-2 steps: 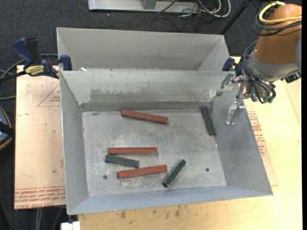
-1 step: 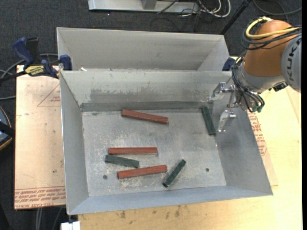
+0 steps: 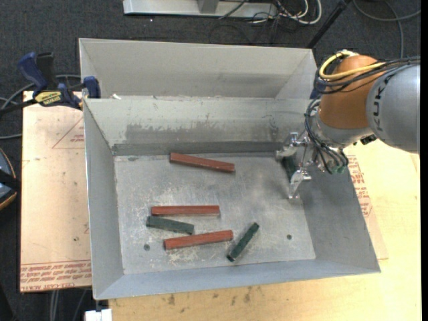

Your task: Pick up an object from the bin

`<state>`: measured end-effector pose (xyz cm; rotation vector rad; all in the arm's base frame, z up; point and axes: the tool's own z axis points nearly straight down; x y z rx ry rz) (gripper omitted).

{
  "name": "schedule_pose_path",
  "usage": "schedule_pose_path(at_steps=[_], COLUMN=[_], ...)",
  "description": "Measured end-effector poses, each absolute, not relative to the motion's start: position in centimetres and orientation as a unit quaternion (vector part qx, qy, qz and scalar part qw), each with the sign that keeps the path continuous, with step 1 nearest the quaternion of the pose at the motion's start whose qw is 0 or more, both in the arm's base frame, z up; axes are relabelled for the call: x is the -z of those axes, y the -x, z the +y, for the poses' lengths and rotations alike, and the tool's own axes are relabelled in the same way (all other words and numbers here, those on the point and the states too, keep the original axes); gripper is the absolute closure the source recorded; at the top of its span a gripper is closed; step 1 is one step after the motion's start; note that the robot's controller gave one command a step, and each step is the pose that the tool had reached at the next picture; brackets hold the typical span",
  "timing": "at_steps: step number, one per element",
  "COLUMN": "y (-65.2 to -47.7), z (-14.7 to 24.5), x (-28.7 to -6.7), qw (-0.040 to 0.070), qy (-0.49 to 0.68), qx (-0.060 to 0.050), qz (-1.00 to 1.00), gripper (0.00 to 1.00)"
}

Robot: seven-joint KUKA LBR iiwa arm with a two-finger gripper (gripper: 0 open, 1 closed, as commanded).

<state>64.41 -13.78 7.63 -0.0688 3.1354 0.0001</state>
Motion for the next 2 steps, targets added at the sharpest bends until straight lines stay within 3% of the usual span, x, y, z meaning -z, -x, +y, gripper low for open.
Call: schedule_pose_path(at_steps=[1,2], y=[-64.61,-64.74], z=[-13.83,-14.26], x=[-8.63,-7.8], qw=[0.006,0.002], qy=[0.025,0.144], qx=[0.001,0.0], qz=[1.0,0.99], gripper=[0.0,0.0])
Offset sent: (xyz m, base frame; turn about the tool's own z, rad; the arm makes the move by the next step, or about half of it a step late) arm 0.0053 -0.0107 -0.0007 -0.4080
